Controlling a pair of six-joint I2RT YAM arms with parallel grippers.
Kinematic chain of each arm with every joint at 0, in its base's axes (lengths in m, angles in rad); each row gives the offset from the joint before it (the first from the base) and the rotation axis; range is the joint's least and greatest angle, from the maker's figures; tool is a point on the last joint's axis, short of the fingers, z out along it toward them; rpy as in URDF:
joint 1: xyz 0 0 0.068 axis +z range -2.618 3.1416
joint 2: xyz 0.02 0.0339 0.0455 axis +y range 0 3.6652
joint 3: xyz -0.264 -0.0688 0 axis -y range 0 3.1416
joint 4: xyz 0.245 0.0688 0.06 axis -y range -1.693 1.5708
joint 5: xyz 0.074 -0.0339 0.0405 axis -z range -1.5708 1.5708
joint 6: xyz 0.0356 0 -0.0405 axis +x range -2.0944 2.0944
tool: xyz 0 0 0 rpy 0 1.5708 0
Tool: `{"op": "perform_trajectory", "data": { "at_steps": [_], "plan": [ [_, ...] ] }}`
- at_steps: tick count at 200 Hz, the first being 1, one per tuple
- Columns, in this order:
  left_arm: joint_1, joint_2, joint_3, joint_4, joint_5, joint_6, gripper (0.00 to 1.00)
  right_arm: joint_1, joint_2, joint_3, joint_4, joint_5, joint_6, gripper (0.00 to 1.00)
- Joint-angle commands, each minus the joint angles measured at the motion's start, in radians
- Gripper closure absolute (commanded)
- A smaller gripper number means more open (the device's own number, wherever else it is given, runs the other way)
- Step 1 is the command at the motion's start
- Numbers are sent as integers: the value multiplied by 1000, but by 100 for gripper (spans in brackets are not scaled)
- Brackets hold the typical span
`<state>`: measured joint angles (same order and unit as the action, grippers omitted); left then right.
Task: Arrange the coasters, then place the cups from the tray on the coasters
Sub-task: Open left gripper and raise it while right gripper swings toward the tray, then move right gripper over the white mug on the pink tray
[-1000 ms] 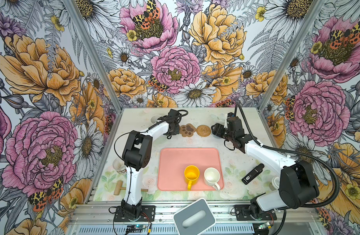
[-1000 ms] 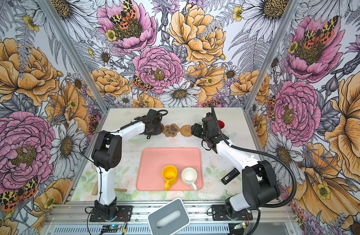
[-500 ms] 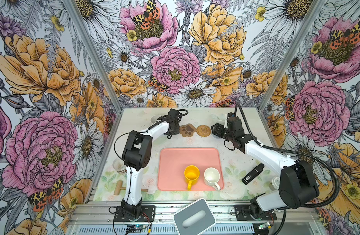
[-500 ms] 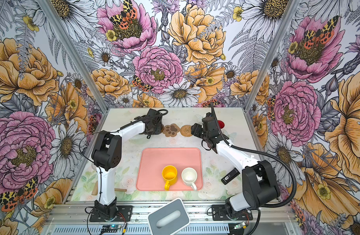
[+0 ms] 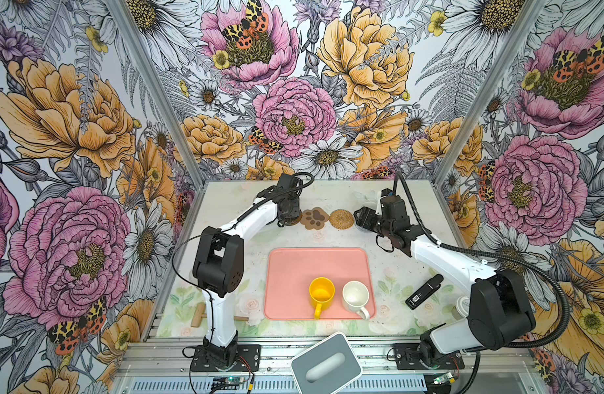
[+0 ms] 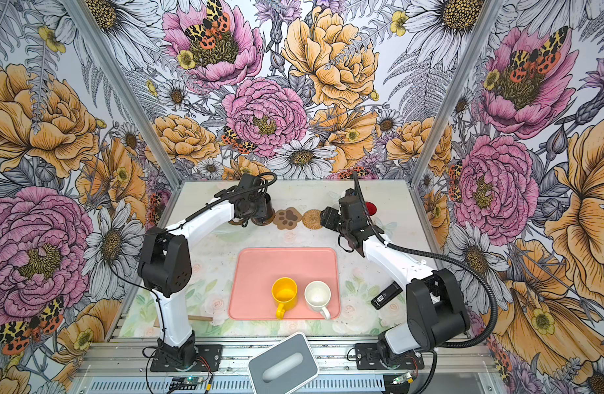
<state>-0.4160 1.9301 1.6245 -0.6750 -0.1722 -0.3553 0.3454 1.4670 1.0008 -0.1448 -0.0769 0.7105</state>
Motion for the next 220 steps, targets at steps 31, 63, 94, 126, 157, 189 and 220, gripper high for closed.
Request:
{"op": "perform_trajectory", "data": {
  "at_steps": [31,63,94,126,157,189,220],
  "plan": [
    [-49,-144,-46,10,-116,-19,63,-2,-88,-35,10,-13,1,33],
    [-86,-220,-104,63,-142,-31,63,11,-132,-65,7,-9,2,33],
    [-114,-293,-182,91,-179,-62,63,30,-156,-74,-9,3,2,34],
    [-151,-409,-336,187,-196,-71,63,94,-185,-68,-40,-13,-4,34],
    [-169,-527,-525,367,-152,-65,58,181,-235,-62,-108,24,-29,35],
    [-170,-597,-586,409,-145,-51,56,242,-290,-33,-282,70,-86,35],
    [-172,-630,-627,438,-155,-38,55,304,-337,-14,-462,145,-122,35]
  ]
}}
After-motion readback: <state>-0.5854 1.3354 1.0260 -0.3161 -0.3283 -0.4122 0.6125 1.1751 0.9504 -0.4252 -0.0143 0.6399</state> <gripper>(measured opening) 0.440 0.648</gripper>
